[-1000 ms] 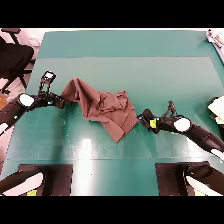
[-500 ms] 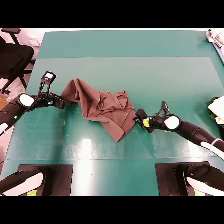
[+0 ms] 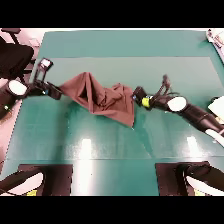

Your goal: Fold the shirts.

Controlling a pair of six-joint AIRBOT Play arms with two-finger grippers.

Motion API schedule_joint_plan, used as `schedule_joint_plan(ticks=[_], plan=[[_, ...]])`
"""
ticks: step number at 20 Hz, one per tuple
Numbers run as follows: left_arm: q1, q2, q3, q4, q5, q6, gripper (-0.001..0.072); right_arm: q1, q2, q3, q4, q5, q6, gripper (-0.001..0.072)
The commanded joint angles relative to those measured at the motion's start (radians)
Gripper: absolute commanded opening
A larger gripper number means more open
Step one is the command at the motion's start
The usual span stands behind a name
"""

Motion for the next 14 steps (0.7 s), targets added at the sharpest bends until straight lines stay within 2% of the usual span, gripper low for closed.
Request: schedule_joint_plan(ticks=[1,5,9,14], plan=[[0.001,0.057,0.191,0.168,-0.074,-0.032,0.0026,-0.110,0.117,0.110,0.000,0.004,-0.167,0.0015],[0.001,0.159,0.388,0.300,-0.109,-0.102,0.0026,-0.343,0.258,0.229,0.001,0.124,-0.206,0.0014],[0.001,0.230,0.516,0.299,-0.168,-0.105,0.0026,-0.570,0.338,0.359,0.005,0.307,-0.246,0.0015],[0.001,0.326,0.596,0.300,-0.209,-0.107,0.0026,-0.722,0.390,0.494,0.012,0.435,-0.248,0.0015]])
